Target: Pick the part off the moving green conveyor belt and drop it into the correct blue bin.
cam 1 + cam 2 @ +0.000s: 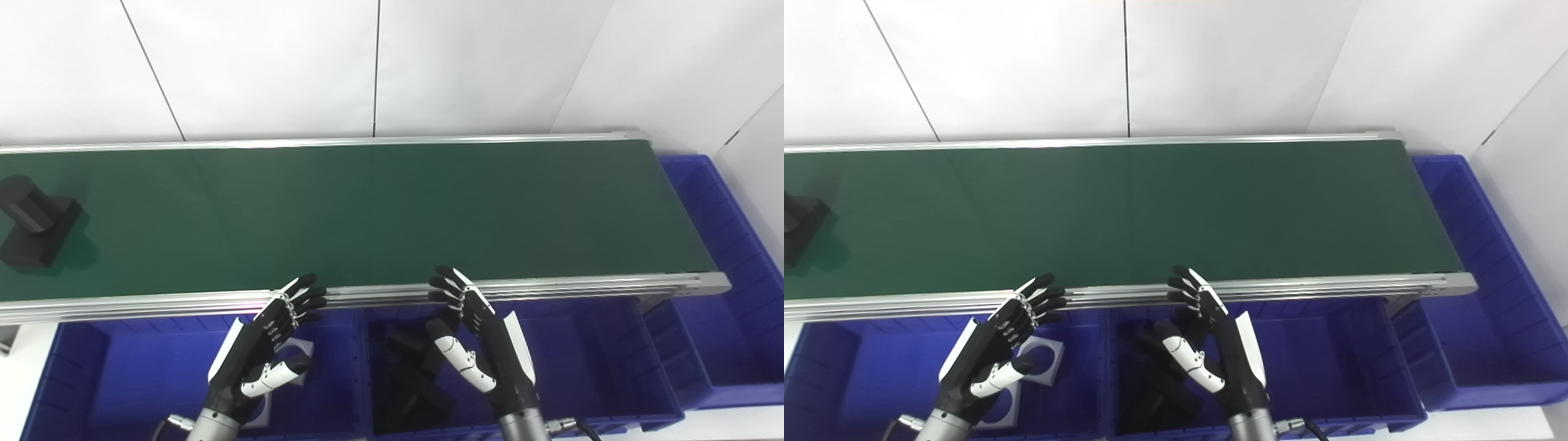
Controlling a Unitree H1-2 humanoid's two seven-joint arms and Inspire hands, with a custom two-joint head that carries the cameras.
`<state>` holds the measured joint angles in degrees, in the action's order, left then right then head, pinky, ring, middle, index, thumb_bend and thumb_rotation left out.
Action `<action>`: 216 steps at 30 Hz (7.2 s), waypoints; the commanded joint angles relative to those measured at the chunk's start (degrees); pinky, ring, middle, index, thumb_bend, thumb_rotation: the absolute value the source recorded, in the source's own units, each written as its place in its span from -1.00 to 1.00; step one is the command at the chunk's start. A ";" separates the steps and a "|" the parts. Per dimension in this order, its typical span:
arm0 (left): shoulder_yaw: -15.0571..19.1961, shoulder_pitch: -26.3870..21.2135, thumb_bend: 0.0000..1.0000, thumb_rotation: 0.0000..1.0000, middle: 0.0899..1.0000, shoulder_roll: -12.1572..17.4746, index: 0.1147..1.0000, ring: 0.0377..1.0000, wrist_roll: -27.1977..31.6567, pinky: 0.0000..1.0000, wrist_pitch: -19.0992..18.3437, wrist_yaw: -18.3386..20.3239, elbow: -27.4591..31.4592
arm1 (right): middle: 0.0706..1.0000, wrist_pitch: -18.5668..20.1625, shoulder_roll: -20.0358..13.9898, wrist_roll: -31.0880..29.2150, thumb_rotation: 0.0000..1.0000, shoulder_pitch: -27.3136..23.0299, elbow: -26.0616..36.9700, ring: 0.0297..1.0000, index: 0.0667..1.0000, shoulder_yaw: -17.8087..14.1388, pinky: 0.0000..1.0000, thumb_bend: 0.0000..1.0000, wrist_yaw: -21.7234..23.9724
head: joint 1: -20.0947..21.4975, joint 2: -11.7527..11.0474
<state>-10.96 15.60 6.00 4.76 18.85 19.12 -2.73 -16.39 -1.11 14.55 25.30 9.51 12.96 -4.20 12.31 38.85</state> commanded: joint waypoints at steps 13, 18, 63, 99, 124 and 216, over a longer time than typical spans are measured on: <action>-0.50 -1.23 0.65 0.23 0.65 -0.79 0.73 0.64 -0.07 0.57 1.64 -0.51 0.22 | 0.61 -3.72 -0.74 -0.71 0.40 -0.60 -0.09 0.51 0.74 -0.50 0.36 0.06 0.13 | -3.23 -1.39; -0.77 -1.37 0.64 0.20 0.64 -1.16 0.72 0.62 -0.02 0.56 2.26 -0.47 -0.47 | 0.61 -4.27 -1.09 -0.71 0.44 -0.73 -0.61 0.51 0.75 -0.70 0.35 0.05 -0.01 | -5.08 -2.45; -3.26 -6.19 0.87 0.08 0.55 -6.03 0.60 0.52 -5.28 0.44 6.00 -4.02 -10.99 | 0.67 -10.18 -4.81 -5.55 0.80 -4.73 -6.87 0.57 0.86 -4.59 0.39 0.02 1.37 | -29.47 -14.54; -2.59 -8.95 0.85 0.01 0.55 -5.50 0.61 0.51 -3.98 0.43 7.45 -3.66 -14.83 | 0.66 13.97 -4.95 4.35 0.22 -36.73 7.78 0.59 0.72 -1.33 0.34 0.32 13.80 | -25.29 -14.81; -2.34 -9.28 0.85 0.04 0.58 -4.23 0.64 0.53 -3.24 0.41 7.02 -2.72 -14.75 | 0.75 15.95 5.46 12.76 0.03 -54.79 -24.83 0.71 0.79 8.04 0.53 0.53 9.70 | -22.67 -14.21; -3.35 -6.92 0.45 -0.13 0.58 -5.49 0.65 0.46 -4.85 0.35 4.62 -4.87 -10.56 | -0.03 -3.87 14.44 11.77 -1.00 -69.80 -71.91 -0.12 -0.16 8.21 0.10 0.03 -18.83 | -22.04 -10.41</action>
<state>-14.30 9.54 0.47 -0.57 22.99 13.86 -14.65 -16.56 12.13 26.88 -42.51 -64.83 21.73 -22.15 -9.67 28.39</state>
